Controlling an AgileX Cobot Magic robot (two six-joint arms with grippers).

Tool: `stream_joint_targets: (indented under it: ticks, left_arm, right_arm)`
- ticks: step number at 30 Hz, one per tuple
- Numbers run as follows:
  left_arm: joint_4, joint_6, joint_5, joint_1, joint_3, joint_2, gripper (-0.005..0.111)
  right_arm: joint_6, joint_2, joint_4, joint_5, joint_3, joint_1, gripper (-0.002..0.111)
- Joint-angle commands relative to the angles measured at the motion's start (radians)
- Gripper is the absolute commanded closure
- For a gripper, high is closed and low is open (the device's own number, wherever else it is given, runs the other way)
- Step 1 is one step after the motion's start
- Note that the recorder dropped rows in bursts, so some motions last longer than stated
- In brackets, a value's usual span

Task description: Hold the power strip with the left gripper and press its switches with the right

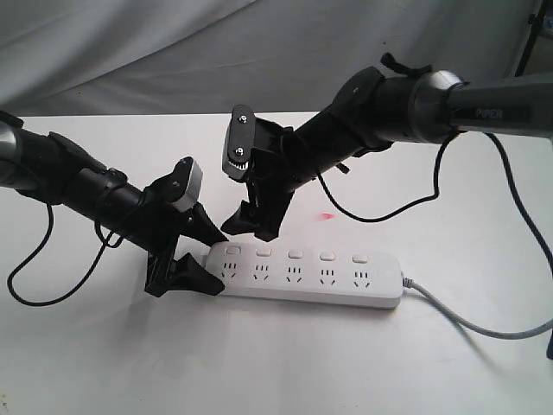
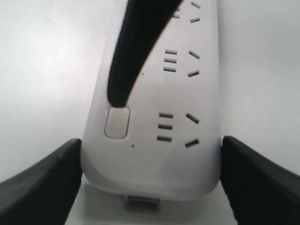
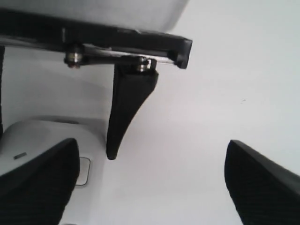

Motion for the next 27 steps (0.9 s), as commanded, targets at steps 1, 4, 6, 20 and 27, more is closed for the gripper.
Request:
stream_joint_targets:
  ticks: [1,4,6,20,27]
  left_arm:
    - [-0.003,0.002,-0.031,-0.004,-0.006,-0.003,0.104]
    - [-0.003,0.002,-0.031,-0.004,-0.006,-0.003,0.104]
    - [-0.003,0.002,-0.031,-0.004,-0.006,-0.003,0.104]
    - [-0.003,0.002,-0.031,-0.004,-0.006,-0.003,0.104]
    - [-0.003,0.002,-0.031,-0.004,-0.006,-0.003,0.104]
  right_arm:
    - [0.008,-0.015,-0.019,0.008,0.007,0.002,0.031]
    - [0.021,-0.013,-0.059,0.008,0.007,0.000,0.031]
    - [0.042,-0.013,-0.075,0.008,0.007,0.000,0.031]
    - [0.130,-0.017,-0.155,0.090,0.007,-0.061,0.031]
    - [0.102,-0.006,-0.115,0.117,0.007,-0.067,0.031]
